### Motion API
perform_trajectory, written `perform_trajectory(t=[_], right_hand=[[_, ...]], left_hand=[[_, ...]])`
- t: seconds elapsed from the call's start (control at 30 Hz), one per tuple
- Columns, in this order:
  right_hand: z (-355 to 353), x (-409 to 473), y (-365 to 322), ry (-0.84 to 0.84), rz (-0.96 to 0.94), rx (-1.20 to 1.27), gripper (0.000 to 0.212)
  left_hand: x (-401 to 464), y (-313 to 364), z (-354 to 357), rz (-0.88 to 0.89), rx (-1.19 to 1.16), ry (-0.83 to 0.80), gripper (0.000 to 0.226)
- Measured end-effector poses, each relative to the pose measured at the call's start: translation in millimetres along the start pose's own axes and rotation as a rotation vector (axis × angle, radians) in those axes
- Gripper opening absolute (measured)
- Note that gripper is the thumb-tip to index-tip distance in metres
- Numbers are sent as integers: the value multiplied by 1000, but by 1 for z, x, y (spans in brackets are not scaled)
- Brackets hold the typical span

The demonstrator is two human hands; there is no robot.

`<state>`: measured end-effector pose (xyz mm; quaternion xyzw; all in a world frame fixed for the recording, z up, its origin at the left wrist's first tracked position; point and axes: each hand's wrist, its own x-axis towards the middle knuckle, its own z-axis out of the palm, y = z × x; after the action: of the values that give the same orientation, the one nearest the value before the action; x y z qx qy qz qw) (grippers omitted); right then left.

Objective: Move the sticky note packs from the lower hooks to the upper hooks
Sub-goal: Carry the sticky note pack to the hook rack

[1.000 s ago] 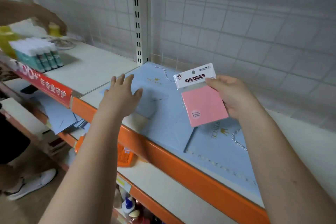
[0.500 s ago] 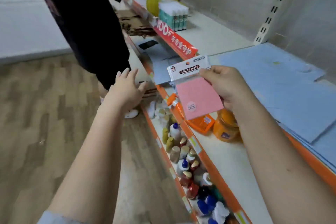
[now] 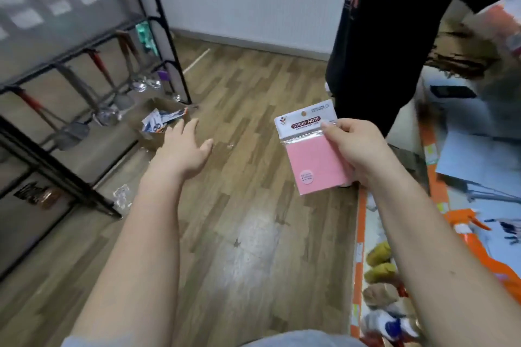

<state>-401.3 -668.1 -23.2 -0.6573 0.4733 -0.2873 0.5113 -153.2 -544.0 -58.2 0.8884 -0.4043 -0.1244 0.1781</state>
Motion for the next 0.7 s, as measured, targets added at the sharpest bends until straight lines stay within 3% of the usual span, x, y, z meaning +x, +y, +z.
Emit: perform_trajectory(t=[0.3,0.47,0.7], right_hand=[[92,46,-43,-500,-254,-137,30],[135,30,-63,-800,-424,-174,33],[158,-33,-65,-1138,-448,-116,26]], left_hand=[[-88,-89,-28,-594,-126,262,62],[-175,-81,-16,-934,-200,407,62],[-282,-47,0,-1196,-180,482,62]])
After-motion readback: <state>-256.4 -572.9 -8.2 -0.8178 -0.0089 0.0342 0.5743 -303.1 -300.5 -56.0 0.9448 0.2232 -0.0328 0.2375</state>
